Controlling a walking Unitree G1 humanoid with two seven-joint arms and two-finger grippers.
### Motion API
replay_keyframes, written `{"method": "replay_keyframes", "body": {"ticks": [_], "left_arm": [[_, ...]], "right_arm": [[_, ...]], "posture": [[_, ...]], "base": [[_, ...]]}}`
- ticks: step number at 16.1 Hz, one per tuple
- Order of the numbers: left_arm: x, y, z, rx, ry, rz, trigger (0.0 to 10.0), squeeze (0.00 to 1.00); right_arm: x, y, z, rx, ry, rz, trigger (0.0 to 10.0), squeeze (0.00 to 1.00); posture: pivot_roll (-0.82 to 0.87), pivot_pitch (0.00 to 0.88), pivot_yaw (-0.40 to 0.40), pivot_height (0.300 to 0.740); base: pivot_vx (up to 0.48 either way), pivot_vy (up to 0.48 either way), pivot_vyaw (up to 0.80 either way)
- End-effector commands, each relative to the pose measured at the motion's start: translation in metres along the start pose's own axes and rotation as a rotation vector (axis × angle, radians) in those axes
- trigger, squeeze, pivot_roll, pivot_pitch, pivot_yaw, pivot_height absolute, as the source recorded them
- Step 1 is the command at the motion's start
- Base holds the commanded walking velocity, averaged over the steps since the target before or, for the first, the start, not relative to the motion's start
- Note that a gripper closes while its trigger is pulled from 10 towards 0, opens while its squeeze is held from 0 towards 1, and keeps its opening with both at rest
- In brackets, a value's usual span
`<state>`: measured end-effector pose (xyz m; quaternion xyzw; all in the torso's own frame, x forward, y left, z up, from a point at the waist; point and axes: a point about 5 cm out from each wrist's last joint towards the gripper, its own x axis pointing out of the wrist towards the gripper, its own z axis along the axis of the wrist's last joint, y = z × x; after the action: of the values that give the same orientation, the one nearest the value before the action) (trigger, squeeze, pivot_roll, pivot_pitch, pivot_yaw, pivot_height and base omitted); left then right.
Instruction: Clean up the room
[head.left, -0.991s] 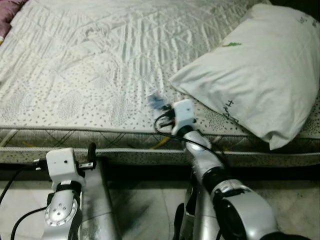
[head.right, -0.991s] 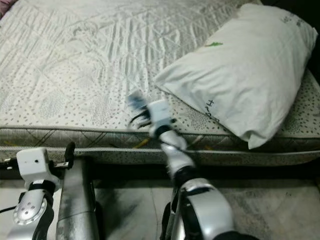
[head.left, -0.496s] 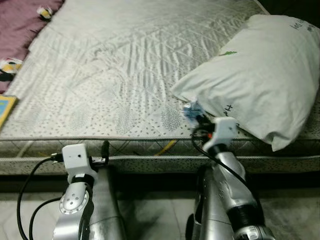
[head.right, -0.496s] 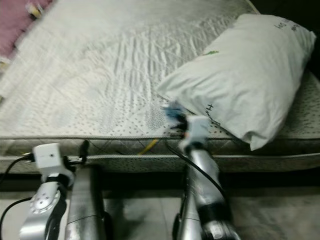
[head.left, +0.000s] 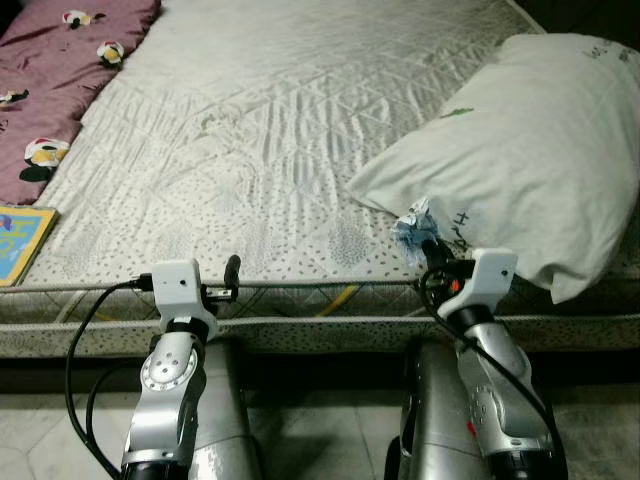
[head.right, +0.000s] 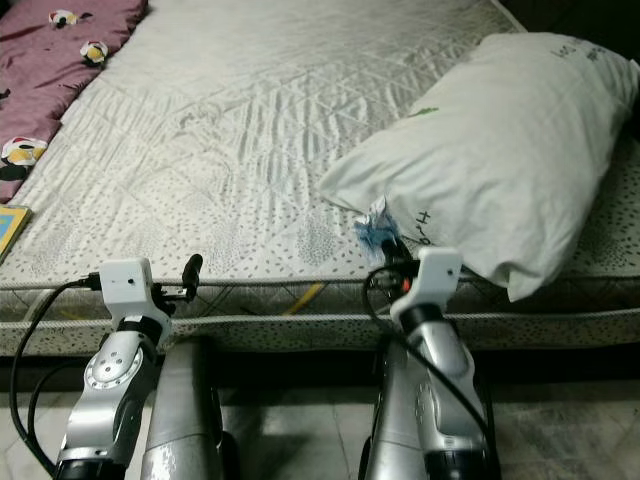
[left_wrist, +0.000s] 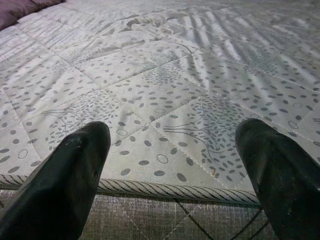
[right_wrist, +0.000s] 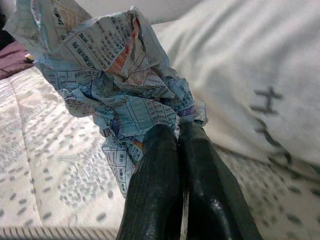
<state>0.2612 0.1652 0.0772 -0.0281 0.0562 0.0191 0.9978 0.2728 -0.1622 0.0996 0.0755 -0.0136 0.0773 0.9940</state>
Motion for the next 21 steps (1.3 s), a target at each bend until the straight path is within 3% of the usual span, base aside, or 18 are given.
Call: {"method": "replay_keyframes", "body": {"ticks": [1, 3, 5, 6, 7, 10, 11, 12, 14, 16, 19, 21], "left_arm": [[0.001, 0.002, -0.001, 0.001, 0.003, 0.006, 10.0, 0.00], [0.007, 0.001, 0.006, 0.005, -0.025, 0.005, 10.0, 0.00], [0.010, 0.004, 0.012, 0.029, -0.053, -0.001, 10.0, 0.00], [0.012, 0.001, 0.022, 0.091, -0.113, -0.050, 10.0, 0.00], [0.013, -0.002, 0.028, 0.097, -0.144, -0.080, 10.0, 0.00], [0.010, -0.005, 0.032, 0.091, -0.146, -0.112, 10.0, 0.00], [0.003, -0.005, 0.025, 0.086, -0.115, -0.133, 10.0, 0.00], [0.000, -0.005, 0.018, 0.089, -0.094, -0.149, 10.0, 0.00], [-0.001, -0.005, 0.008, 0.089, -0.063, -0.144, 10.0, 0.00], [0.001, -0.010, 0.014, 0.080, -0.085, -0.132, 10.0, 0.00], [0.005, -0.012, 0.022, 0.074, -0.122, -0.132, 10.0, 0.00], [0.003, -0.007, 0.019, 0.077, -0.107, -0.124, 10.0, 0.00]], "right_arm": [[0.004, 0.004, 0.007, 0.002, -0.018, 0.019, 10.0, 0.00], [0.016, 0.011, 0.021, -0.019, -0.032, 0.077, 10.0, 0.00], [0.020, 0.007, 0.028, -0.010, -0.026, 0.065, 10.0, 0.00], [0.023, 0.005, 0.028, -0.010, -0.014, 0.070, 10.0, 0.00], [0.023, 0.003, 0.028, -0.017, -0.007, 0.079, 10.0, 0.00], [0.022, 0.000, 0.027, -0.083, 0.022, 0.115, 10.0, 0.00], [0.023, 0.003, 0.026, -0.153, 0.034, 0.178, 10.0, 0.00], [0.024, 0.002, 0.024, -0.158, 0.046, 0.185, 10.0, 0.00], [0.026, -0.005, 0.027, -0.148, 0.038, 0.142, 10.0, 0.00], [0.024, -0.008, 0.024, -0.148, 0.026, 0.022, 10.0, 0.00], [0.009, -0.010, 0.013, -0.125, 0.038, -0.160, 10.0, 0.00], [0.003, -0.010, 0.014, -0.085, -0.009, -0.257, 10.0, 0.00]], "posture": [[0.00, 0.000, 0.053, 0.499], [0.02, 0.000, 0.046, 0.526], [0.02, 0.000, 0.039, 0.549], [0.02, 0.000, 0.048, 0.563], [0.02, 0.000, 0.052, 0.572], [0.02, 0.000, 0.069, 0.595], [-0.02, 0.000, 0.090, 0.608], [-0.03, 0.000, 0.099, 0.617], [-0.03, 0.000, 0.098, 0.634], [-0.02, 0.000, 0.054, 0.642], [0.00, 0.000, 0.034, 0.642], [-0.01, 0.000, 0.035, 0.662]], "base": [[0.000, 0.000, 0.00], [0.000, 0.000, 0.00], [0.000, 0.000, 0.00], [0.000, 0.000, 0.00], [0.000, 0.000, 0.00], [0.000, 0.000, 0.00], [0.000, 0.000, 0.00], [0.000, 0.000, 0.00], [0.000, 0.000, 0.00], [0.000, 0.000, -0.22], [0.000, 0.000, 0.00], [0.000, 0.000, 0.00]]}}
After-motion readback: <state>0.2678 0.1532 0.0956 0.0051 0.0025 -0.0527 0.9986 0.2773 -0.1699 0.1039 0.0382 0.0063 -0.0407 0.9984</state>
